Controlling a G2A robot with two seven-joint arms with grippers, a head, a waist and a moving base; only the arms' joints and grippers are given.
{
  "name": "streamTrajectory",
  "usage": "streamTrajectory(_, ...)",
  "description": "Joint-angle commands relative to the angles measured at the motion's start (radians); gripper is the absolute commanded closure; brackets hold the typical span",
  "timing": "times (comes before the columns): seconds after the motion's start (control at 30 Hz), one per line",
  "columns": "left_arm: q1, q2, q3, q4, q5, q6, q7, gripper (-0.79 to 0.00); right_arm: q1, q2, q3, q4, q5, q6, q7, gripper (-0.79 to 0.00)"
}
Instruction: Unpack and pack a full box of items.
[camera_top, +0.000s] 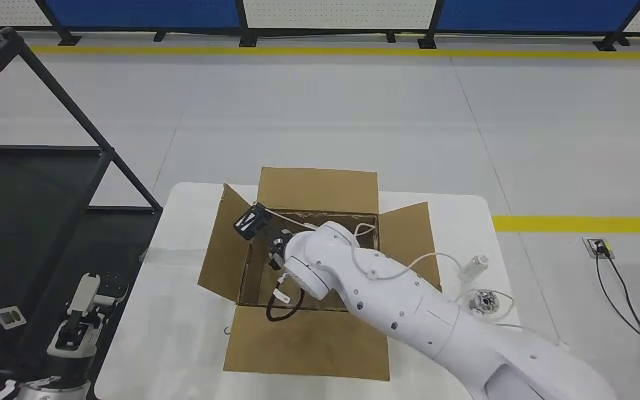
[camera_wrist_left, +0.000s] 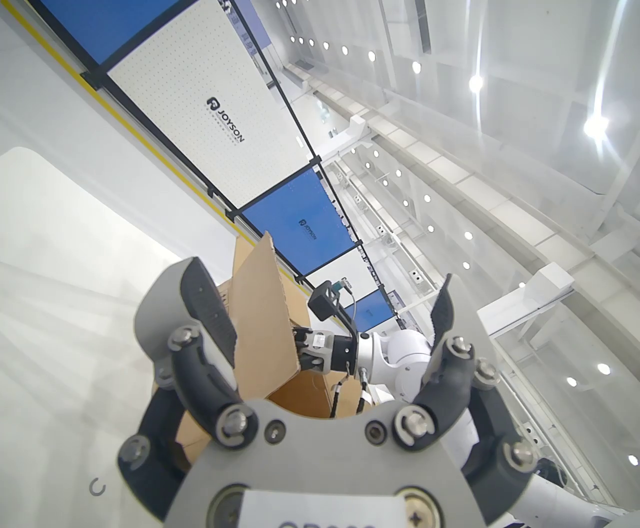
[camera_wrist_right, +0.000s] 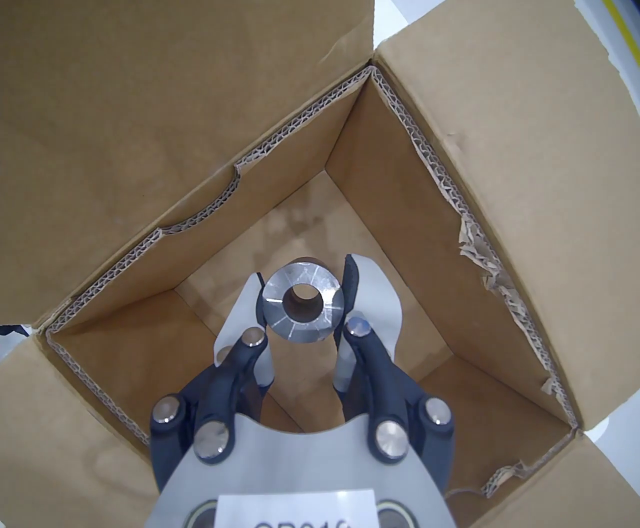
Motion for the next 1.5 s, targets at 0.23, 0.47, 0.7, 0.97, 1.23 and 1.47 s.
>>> streamTrajectory(0.23, 0.000, 0.000, 0.000, 0.000, 0.000, 0.000, 0.000, -0.785, -0.006, -0.057, 0.026, 0.265, 0.089, -0.131, -0.069, 0.000)
streamTrajectory(0.47, 0.000, 0.000, 0.000, 0.000, 0.000, 0.000, 0.000, -0.785, 0.014, -0.128, 0.001, 0.456, 0.093, -0.204, -0.109, 0.000)
streamTrajectory(0.7, 0.000, 0.000, 0.000, 0.000, 0.000, 0.000, 0.000, -0.785, 0.011, -0.178, -0.022, 0.561, 0.047, -0.262, -0.167, 0.000)
streamTrajectory(0.97, 0.000, 0.000, 0.000, 0.000, 0.000, 0.000, 0.000, -0.785, 0.010, -0.211, -0.018, 0.646, 0.027, -0.298, -0.171, 0.000)
streamTrajectory(1.23, 0.000, 0.000, 0.000, 0.000, 0.000, 0.000, 0.000, -0.785, 0.010, -0.232, 0.000, 0.684, 0.021, -0.316, -0.175, -0.357)
streamTrajectory(1.47, 0.000, 0.000, 0.000, 0.000, 0.000, 0.000, 0.000, -0.785, 0.013, -0.241, 0.014, 0.693, 0.002, -0.316, -0.180, -0.785)
